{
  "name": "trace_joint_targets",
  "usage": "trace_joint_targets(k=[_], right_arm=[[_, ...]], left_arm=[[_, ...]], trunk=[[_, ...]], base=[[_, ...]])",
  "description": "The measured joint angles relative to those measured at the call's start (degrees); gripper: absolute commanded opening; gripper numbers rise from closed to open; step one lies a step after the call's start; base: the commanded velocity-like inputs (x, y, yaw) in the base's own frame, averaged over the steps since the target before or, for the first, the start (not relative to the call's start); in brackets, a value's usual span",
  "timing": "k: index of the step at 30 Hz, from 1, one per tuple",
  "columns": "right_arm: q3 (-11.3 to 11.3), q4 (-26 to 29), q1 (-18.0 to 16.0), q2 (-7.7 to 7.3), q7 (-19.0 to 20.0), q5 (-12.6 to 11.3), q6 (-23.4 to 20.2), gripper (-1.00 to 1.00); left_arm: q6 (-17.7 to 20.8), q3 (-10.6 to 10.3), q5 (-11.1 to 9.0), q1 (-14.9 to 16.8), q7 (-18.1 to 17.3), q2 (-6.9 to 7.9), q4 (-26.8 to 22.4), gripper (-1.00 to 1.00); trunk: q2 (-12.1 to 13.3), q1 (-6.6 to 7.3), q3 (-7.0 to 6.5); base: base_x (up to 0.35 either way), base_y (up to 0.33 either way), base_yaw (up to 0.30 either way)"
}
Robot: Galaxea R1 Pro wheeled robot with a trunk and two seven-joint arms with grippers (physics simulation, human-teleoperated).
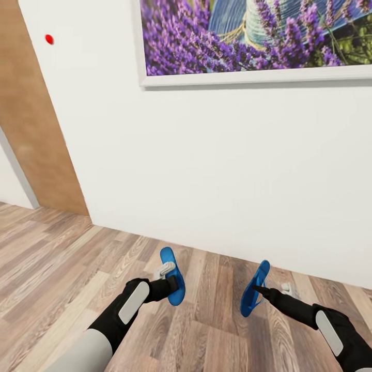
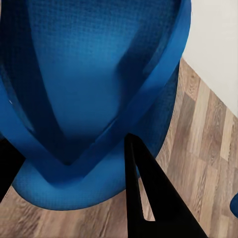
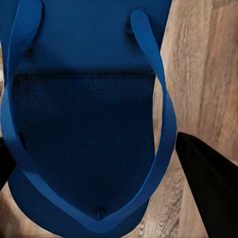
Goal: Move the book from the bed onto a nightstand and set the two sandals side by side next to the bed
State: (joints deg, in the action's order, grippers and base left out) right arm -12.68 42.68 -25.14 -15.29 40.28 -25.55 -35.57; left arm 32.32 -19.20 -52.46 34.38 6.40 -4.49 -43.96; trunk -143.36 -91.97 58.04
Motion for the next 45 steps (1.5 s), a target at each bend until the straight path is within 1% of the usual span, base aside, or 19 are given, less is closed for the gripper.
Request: trace_joint_targets(k=[21,26,45], right_arm=[[0.0,0.0,0.0,0.0,0.0,-0.1,0.0,-1.0],[0.0,0.0,0.0,0.0,0.0,-0.1,0.0,-1.0],[0.1,0.0,0.0,0.0,0.0,0.0,0.0,-1.0]], left_arm=[[0.0,0.3,0.0,0.0,0.1,0.0,0.2,-1.0],[0.0,0.3,0.0,0.0,0.1,0.0,0.2,-1.0],[0.0,0.3,0.0,0.0,0.0,0.0,0.2,-1.0]], trunk=[[0.0,0.0,0.0],[0.1,0.13,-1.1],[0.1,0.13,-1.11]], base=[[0.0,0.0,0.271],[0.0,0.0,0.271],[0.0,0.0,0.271]])
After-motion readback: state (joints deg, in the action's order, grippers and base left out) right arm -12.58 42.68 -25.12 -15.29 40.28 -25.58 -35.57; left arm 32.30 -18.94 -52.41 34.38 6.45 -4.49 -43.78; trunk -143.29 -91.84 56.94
